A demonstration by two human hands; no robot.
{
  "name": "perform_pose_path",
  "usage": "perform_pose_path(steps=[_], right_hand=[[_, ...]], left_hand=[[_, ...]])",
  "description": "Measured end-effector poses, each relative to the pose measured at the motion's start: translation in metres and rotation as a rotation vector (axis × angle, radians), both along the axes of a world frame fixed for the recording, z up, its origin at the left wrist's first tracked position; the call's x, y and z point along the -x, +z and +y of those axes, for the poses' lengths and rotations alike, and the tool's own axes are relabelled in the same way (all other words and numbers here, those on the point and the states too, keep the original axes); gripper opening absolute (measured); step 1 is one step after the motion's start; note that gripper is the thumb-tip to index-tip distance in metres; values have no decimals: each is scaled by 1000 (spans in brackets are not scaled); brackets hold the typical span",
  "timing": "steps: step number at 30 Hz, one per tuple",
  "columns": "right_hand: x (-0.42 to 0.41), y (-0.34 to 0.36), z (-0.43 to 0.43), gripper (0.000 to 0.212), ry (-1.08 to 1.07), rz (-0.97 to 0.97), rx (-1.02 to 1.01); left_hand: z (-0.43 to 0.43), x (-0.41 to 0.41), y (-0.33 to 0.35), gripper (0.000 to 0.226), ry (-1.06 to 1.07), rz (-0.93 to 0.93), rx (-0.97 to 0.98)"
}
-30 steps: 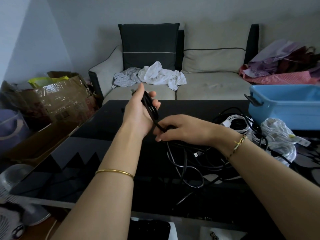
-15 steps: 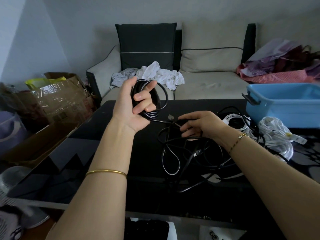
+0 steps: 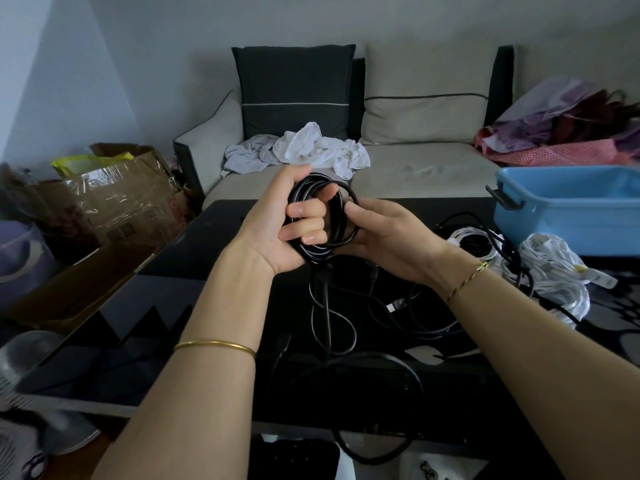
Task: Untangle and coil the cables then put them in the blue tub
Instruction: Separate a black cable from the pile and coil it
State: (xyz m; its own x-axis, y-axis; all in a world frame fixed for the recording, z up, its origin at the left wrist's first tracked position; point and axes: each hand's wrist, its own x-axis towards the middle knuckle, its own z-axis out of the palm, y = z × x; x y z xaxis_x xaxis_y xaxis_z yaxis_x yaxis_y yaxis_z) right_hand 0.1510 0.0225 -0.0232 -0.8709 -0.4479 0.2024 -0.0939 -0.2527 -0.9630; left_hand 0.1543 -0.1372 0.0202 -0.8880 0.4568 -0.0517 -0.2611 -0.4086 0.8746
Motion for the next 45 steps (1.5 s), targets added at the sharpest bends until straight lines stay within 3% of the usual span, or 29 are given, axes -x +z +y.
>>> perform_pose_path(steps=[5, 11, 14, 18, 20, 24, 28, 32, 35, 38, 39, 43, 45], right_hand=[[2, 1, -1, 33, -28, -11, 169], [9, -3, -6, 32, 5, -13, 261], [7, -4, -13, 32, -106, -24, 249], [3, -11, -17, 61, -42, -161, 68], [0, -12, -14, 52, 21, -151, -21], [-7, -10, 2, 13, -4, 13, -291], [-9, -4, 21, 15, -91, 135, -572], [-2, -4, 33, 21, -357, 298, -766], [-2, -9, 38, 24, -439, 223, -608], [-6, -9, 45, 16, -269, 1, -300], [-8, -8, 45, 8, -197, -52, -277], [-15, -1, 30, 38, -37, -129, -336], [-17, 1, 18, 40, -8, -102, -361]], left_hand=[[5, -5, 0, 42, -8, -124, -190], [-1, -1, -8, 48, -312, 16, -266], [-1, 1, -9, 52, -319, 31, -311], [0, 0, -3, 51, -141, 32, -311], [-2, 0, 1, 51, -72, 42, -325], [-7, 1, 6, 49, 115, 62, -306], [-10, 0, 9, 48, 226, 78, -256], [-8, -4, 14, 48, 207, 131, -211], [-1, -8, 20, 47, 213, 197, -131], [2, -7, 21, 47, 276, 222, -42], [2, -6, 20, 47, 287, 217, -21], [9, -3, 10, 47, 291, 173, 16], [12, -1, 7, 47, 290, 161, 17]])
